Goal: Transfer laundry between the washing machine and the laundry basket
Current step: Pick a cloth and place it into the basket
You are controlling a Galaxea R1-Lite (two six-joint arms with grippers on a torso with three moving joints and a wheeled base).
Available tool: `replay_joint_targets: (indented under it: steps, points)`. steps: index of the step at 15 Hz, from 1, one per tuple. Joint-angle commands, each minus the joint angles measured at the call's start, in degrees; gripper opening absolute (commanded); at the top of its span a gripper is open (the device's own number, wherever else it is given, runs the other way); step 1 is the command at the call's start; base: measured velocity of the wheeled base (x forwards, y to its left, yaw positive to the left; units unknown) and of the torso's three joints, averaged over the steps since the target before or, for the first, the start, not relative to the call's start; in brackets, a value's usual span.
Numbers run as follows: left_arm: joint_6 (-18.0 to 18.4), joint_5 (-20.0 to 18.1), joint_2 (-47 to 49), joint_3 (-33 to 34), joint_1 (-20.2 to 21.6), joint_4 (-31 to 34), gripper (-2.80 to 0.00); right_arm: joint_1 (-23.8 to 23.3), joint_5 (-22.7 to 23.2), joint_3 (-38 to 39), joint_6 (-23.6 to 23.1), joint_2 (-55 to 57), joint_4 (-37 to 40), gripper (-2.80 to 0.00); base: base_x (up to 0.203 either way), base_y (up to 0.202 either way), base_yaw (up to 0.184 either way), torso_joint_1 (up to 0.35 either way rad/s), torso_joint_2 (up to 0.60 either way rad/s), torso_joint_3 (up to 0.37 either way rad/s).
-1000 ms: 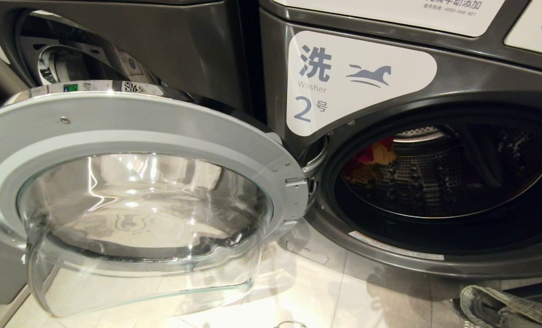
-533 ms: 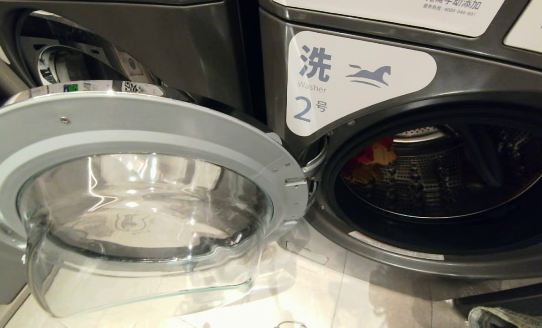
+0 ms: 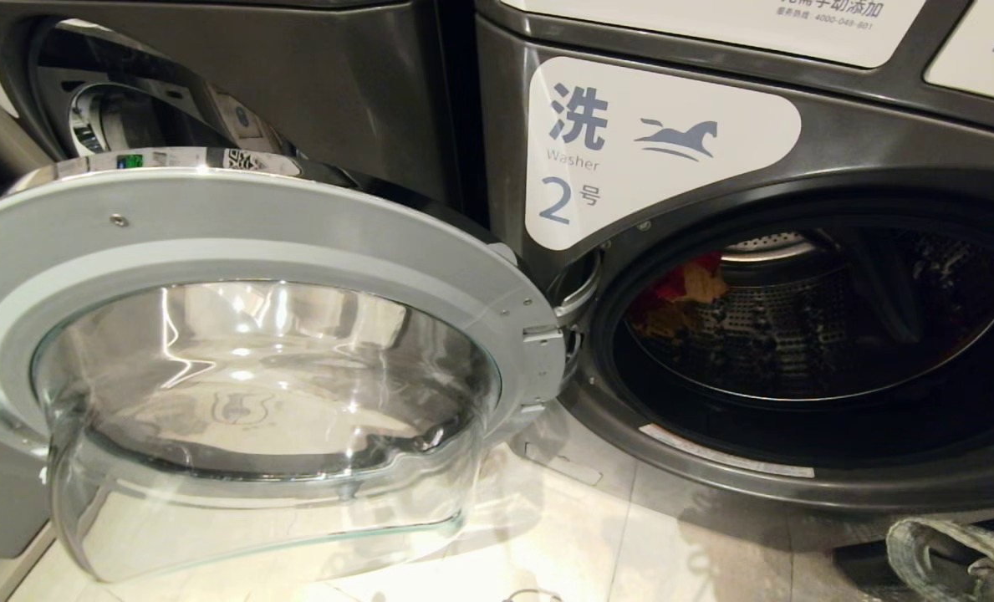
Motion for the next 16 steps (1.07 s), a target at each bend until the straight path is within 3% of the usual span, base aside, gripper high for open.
replay_joint_targets:
  steps: [1, 16]
  points:
    - [0.00, 0.00, 0.07, 0.00, 0.00, -0.01, -2.80, -0.05, -0.24, -0.90, -0.05, 1.07, 0.87, -2.80, 0.000, 0.000, 0.000, 0.000, 0.00, 0.000]
    - [-0.26, 0.09, 0.07, 0.00, 0.00, -0.01, -2.80, -0.05, -0.07, 0.03, -0.14, -0.94, 3.33, -2.80, 0.000, 0.000, 0.000, 0.000, 0.00, 0.000]
